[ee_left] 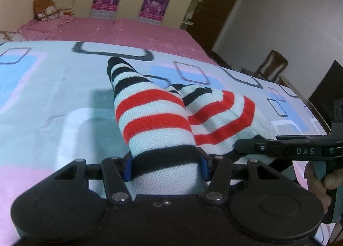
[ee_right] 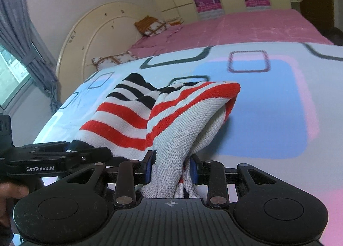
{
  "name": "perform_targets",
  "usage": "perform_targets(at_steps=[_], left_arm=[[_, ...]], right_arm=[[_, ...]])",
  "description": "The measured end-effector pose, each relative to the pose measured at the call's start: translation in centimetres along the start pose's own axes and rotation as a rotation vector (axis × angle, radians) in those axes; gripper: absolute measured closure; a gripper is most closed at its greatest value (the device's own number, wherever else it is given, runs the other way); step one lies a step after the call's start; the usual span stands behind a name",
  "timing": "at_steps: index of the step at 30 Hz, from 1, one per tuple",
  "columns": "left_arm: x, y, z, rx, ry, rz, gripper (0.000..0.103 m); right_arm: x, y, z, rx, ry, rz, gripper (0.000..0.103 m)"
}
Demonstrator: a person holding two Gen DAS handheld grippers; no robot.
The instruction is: Fold small clothes
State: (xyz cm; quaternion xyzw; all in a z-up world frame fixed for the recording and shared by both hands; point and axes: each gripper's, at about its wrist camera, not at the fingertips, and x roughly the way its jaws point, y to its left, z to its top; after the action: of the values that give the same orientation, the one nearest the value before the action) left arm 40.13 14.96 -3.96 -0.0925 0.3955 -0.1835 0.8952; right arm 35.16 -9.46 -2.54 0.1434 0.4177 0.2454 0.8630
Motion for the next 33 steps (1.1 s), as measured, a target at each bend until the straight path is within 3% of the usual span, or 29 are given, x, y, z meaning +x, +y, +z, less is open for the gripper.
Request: perform_targets(at_steps=[5, 6, 9, 13, 16, 17, 18, 19, 21, 22, 23, 24, 27, 30, 33], left_arm=[[1.0, 4.0, -1.8, -0.040, 0.001, 0.007, 0.046], [1.8, 4.9, -2.4, -0.060, 0.019, -0.001, 0.038], [2.6, 6.9, -3.3, -0.169, -0.009, -0.064, 0.032], [2.7, 6.6, -2.8, -0.134, 0.002, -0.055, 0.029], [1.8, 7.1, -2.1, -0.120, 0.020, -0.051, 0.020], [0.9, 7.6, -2.4, -0.109, 0.003, -0.046, 0.021], [-0.2, 7.9, -2.3, -0.094, -0.030, -0.045, 0.025], [-1.0, 8.1, -2.3, -0.083, -0.060, -0.042, 0.028], [-1.7, 8.4, -1.6, -0.072, -0.098, -0.048, 0.043], [-1.5, 8.4, -1.0, -0.068, -0.105, -0.071, 0.045], [-0.9, 8.2, -0.3, -0.060, -0.099, -0.088, 0.051], [-0.1, 8.0, 0.4, -0.041, -0.087, -0.092, 0.054], [2.6, 7.3, 1.5, 0.012, -0.051, -0.095, 0.055], [4.2, 6.8, 1.2, 0.069, -0.026, -0.092, 0.054], [4.1, 6.7, 1.0, 0.095, -0.027, -0.096, 0.053]], right_arm=[[4.4, 1.5, -1.6, -0.010, 0.029, -0.002, 0.070], [5.4, 1.2, -2.2, 0.007, 0.052, -0.011, 0.070], [7.0, -0.9, -3.6, 0.125, 0.048, 0.014, 0.068], [6.9, -0.6, -3.2, 0.094, 0.057, -0.003, 0.068], [6.7, -1.3, -2.7, 0.128, 0.078, 0.016, 0.062], [6.3, -1.4, -2.4, 0.124, 0.083, 0.000, 0.052], [5.6, -1.3, -2.1, 0.109, 0.073, -0.033, 0.050], [4.4, -0.9, -1.9, 0.083, 0.035, -0.070, 0.050], [2.7, -0.7, -1.1, 0.050, -0.026, -0.113, 0.050], [2.5, -0.4, -0.3, 0.031, -0.060, -0.127, 0.054], [2.8, 0.0, 0.4, 0.014, -0.077, -0.123, 0.067], [3.5, 0.5, 1.4, -0.002, -0.078, -0.116, 0.074], [6.1, 2.1, 3.1, -0.072, -0.060, -0.106, 0.077], [10.6, 1.8, 2.2, -0.142, 0.075, -0.192, 0.077], [10.3, 0.2, 1.6, -0.037, 0.029, -0.154, 0.076]])
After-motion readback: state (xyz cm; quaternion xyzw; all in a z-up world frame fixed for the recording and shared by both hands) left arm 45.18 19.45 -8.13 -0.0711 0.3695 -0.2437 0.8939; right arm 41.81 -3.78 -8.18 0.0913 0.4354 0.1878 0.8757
